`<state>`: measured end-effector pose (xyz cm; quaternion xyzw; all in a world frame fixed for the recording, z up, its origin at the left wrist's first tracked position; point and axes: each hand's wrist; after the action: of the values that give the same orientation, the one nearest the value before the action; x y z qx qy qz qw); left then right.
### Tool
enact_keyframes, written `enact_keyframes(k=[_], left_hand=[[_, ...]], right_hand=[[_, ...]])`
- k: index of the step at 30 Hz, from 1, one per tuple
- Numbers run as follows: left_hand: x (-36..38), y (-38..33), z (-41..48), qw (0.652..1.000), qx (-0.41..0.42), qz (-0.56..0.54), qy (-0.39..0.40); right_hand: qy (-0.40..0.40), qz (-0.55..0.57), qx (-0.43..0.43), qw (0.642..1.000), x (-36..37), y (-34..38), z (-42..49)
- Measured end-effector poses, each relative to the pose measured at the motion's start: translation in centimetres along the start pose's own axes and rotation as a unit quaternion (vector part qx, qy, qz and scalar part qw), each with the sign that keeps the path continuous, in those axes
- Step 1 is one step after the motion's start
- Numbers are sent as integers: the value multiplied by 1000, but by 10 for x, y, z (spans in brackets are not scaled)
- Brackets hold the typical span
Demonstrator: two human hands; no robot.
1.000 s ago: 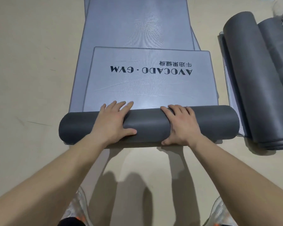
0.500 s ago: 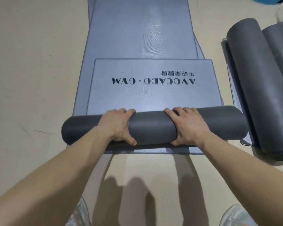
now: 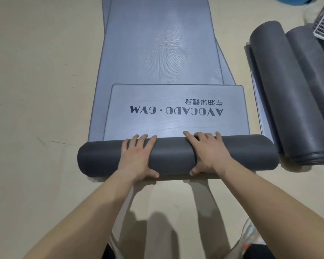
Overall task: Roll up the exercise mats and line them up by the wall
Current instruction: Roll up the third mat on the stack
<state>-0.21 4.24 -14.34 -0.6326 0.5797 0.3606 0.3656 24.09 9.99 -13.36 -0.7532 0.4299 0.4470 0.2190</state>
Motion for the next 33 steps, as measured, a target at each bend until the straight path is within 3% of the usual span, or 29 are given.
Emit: enact_keyframes(k=[4, 7, 10, 17, 20, 24, 29, 33], left_hand=[[-26, 12, 36, 996, 37, -55, 57], [-13, 14, 28, 996, -6, -65, -65], [17, 15, 19, 997, -27, 11, -78], [-7, 27, 76, 991, 14, 50, -120], [-8, 25, 79, 988, 21, 71, -135], [-37, 21, 82, 994, 35, 71, -80], [-28, 13, 36, 995, 54, 64, 58], [-28, 14, 28, 987, 73, 43, 133]], right_hand=[[-122, -49, 17, 991, 38, 8, -16], [-71, -19, 3, 997, 3, -16, 24], [6, 14, -24, 1000, -31, -32, 52], [-164, -50, -1, 985, 24, -27, 47], [-166, -78, -19, 983, 15, -41, 62], [-102, -89, -29, 990, -8, -45, 63], [-9, -56, -58, 997, -3, -22, 16], [-15, -27, -25, 999, 19, -2, -21]])
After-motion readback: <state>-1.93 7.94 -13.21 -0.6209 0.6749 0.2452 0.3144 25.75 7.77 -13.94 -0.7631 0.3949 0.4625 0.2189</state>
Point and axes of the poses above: each hand's wrist, its own z-axis towards the middle knuckle, its own x-axis out of the palm, y = z × x, and after that the axes turned 7 degrees about -x, right-handed
